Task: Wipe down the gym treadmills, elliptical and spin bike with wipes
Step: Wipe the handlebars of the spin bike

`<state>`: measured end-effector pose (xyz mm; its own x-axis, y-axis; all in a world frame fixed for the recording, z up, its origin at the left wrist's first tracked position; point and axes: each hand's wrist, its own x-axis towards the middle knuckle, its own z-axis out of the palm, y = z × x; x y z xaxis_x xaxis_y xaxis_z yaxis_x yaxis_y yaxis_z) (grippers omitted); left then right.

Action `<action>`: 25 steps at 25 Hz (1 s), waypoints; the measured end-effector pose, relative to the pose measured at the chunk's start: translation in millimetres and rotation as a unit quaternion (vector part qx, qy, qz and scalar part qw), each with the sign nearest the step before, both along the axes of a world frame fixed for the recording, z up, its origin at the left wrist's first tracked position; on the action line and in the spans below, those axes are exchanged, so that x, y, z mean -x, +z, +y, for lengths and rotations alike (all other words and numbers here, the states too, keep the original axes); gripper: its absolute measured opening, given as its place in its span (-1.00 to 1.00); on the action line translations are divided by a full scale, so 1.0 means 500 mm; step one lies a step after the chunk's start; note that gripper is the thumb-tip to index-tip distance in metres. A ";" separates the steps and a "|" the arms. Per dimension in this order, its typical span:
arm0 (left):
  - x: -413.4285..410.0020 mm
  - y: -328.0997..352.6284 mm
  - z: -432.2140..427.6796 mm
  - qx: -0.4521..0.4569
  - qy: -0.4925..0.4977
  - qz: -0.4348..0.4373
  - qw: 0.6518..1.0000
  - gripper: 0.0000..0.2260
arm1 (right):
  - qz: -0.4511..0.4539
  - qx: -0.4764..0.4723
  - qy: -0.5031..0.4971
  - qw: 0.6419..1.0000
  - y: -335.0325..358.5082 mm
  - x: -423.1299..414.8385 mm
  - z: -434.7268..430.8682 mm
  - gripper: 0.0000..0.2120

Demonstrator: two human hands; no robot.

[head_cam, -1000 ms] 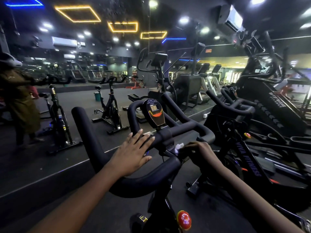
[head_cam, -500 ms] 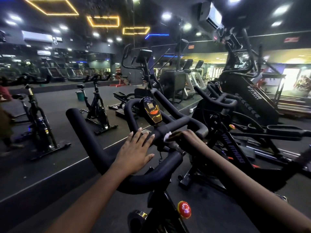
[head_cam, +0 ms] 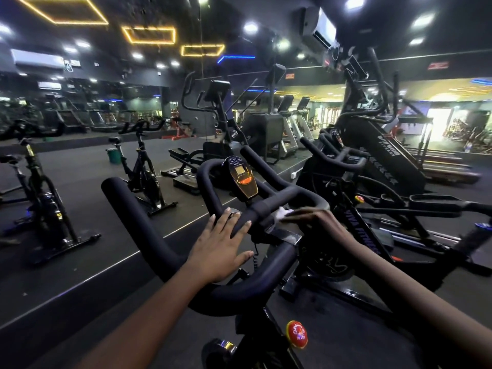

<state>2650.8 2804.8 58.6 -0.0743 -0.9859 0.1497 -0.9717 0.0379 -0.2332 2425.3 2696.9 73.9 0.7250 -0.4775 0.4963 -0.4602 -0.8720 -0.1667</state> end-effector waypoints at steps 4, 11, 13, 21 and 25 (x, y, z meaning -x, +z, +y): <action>-0.001 -0.002 0.000 0.002 0.000 -0.001 1.000 -0.41 | -0.012 -0.084 0.050 0.995 -0.014 -0.057 -0.021 -0.81; 0.001 0.001 -0.002 0.000 0.002 0.006 1.000 -0.43 | -0.164 -0.061 -0.145 0.974 -0.099 0.000 0.006 -0.71; 0.004 0.003 0.003 0.000 0.000 0.013 1.000 -0.43 | -0.251 -0.068 -0.236 0.936 -0.121 -0.017 0.043 -0.75; 0.005 0.006 0.007 -0.011 -0.005 0.023 1.000 -0.44 | -0.406 -0.125 -0.258 0.868 -0.154 -0.071 0.146 -0.72; 0.005 0.007 0.005 -0.013 -0.009 0.024 1.000 -0.44 | -0.386 -0.190 -0.316 0.845 -0.124 -0.053 0.112 -0.75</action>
<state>2648.3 2807.3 61.9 -0.0861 -0.9881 0.1277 -0.9806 0.0615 -0.1860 2451.6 2753.1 11.9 -0.2053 -0.8800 0.4283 -0.4394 -0.3081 -0.8438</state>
